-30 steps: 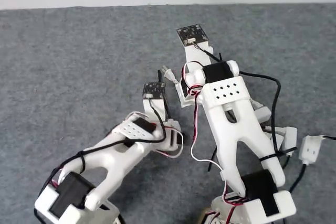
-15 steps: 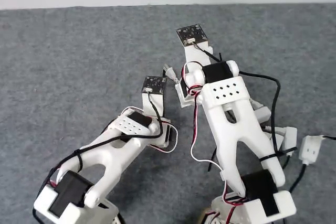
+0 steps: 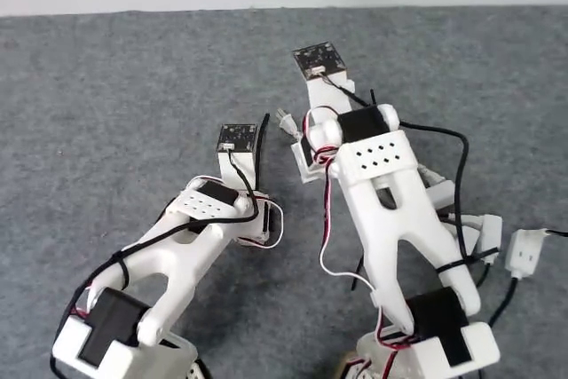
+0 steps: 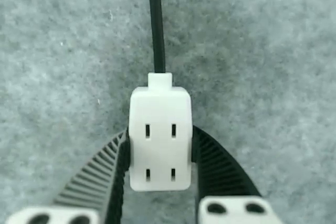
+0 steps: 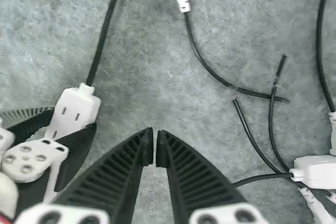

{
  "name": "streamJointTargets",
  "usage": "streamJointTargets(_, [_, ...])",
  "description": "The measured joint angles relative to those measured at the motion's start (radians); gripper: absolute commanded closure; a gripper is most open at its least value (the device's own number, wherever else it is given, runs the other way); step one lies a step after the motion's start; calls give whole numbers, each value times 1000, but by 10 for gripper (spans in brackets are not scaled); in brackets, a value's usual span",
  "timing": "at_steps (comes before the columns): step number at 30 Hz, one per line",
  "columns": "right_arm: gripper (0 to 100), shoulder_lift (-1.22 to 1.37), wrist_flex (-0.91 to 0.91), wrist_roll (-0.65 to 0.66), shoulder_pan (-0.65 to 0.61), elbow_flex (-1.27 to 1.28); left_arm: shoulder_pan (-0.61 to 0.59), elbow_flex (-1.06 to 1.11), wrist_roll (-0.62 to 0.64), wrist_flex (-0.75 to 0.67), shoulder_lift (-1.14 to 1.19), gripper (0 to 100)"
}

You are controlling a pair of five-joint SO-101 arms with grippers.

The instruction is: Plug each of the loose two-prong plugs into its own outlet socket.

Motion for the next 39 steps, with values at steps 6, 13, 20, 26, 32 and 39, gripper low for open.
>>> streamJointTargets(6, [989,0,0,0,2,0,-21,2,-63,44,3,500])
streamJointTargets(13, [989,0,-3,0,0,0,-48,14,-17,147,-77,411])
streamJointTargets(20, [989,0,-61,0,-2,51,-110,44,-60,215,-259,412])
streamJointTargets(26, [989,21,-169,52,-57,104,-203,44,-71,235,-287,571])
streamJointTargets(32, [989,132,-295,130,-43,104,-221,44,-169,196,-287,853])
streamJointTargets(39, [975,258,-511,275,15,104,-285,44,-230,98,-287,858])
